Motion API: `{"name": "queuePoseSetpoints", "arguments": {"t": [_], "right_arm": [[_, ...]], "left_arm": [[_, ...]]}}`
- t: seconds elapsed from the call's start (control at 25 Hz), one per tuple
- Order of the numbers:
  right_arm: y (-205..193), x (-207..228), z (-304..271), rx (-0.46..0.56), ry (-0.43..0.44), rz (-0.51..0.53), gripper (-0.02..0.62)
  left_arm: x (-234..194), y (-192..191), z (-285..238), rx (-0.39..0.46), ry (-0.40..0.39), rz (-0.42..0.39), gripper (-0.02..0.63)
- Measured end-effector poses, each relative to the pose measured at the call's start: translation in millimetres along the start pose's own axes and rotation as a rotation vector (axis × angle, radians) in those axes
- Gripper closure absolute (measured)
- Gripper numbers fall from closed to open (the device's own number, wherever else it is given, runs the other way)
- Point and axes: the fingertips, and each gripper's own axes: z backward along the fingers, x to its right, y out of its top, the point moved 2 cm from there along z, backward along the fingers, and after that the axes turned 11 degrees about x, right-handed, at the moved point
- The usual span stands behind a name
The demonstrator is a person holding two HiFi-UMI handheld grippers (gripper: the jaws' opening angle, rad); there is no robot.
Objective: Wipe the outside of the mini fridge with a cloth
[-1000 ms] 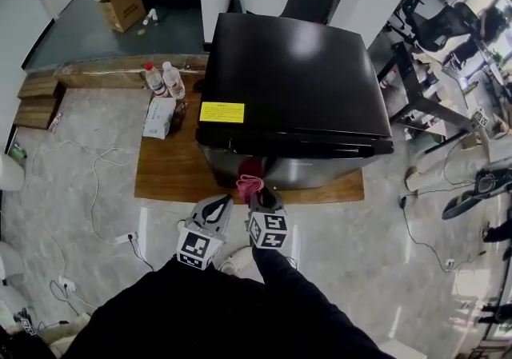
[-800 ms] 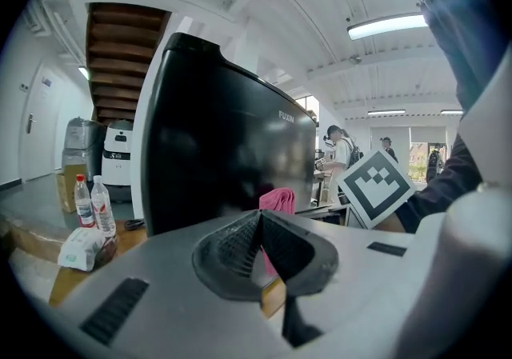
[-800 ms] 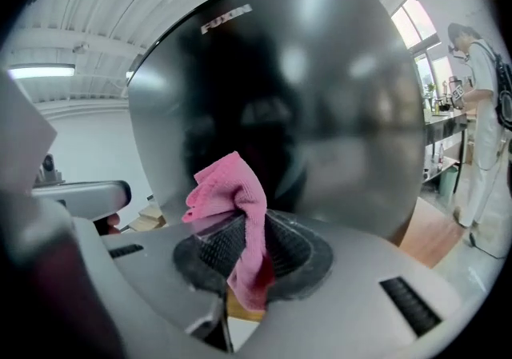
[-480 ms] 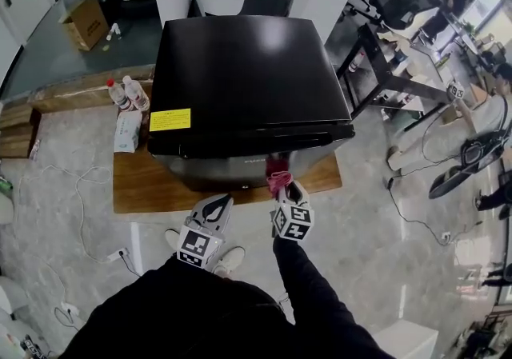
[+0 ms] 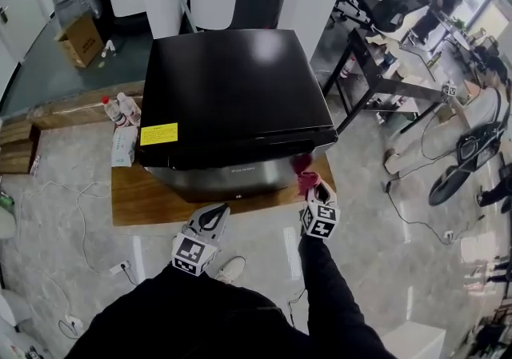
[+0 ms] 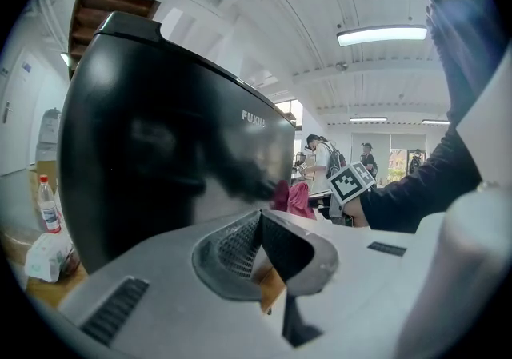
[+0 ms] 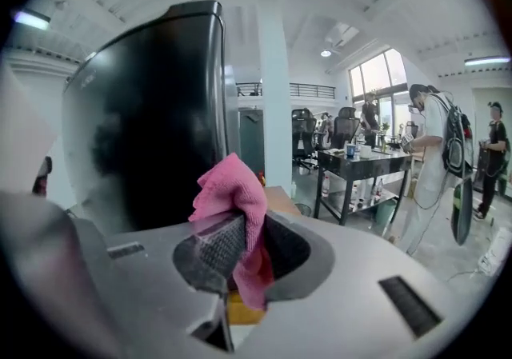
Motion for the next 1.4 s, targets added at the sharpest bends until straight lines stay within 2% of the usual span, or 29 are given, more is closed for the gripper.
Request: {"name": "queuePoseSetpoints", "arguments": {"t": [0.2,0.44,0.56,0.92,1.2,1.4], "right_arm": [[60.0,-47.8,42.7,0.111,0.305,-0.037,0.528],[136.0,-121.3,102.0,0.204,0.581,-0.098,0.529],[153.3,-159.6,121.9,0.225,0.691,-0.068,0.531],[157.3,-225.8,159.9,0.276,0.814,-0.076,0.528],[162.6,-243.3,163.5,0.296,0.831,-0.1,0.528],[150.4,-243.9,167.8,0.252,0.824,-0.039,0.529]], "left_arm": [[7.6,30.3,11.4,0.018,-0.076,0.086,0.601],[20.8,84.7,40.7,0.085,-0.127,0.041,0.601],[24.8,97.8,56.0,0.092,-0.136,0.038,0.601],[31.1,109.5,86.2,0.096,-0.149,0.057,0.601],[27.2,117.5,87.5,0.126,-0.156,0.062,0.601],[29.6,120.0,87.8,0.129,-0.168,0.062,0.601]]}}
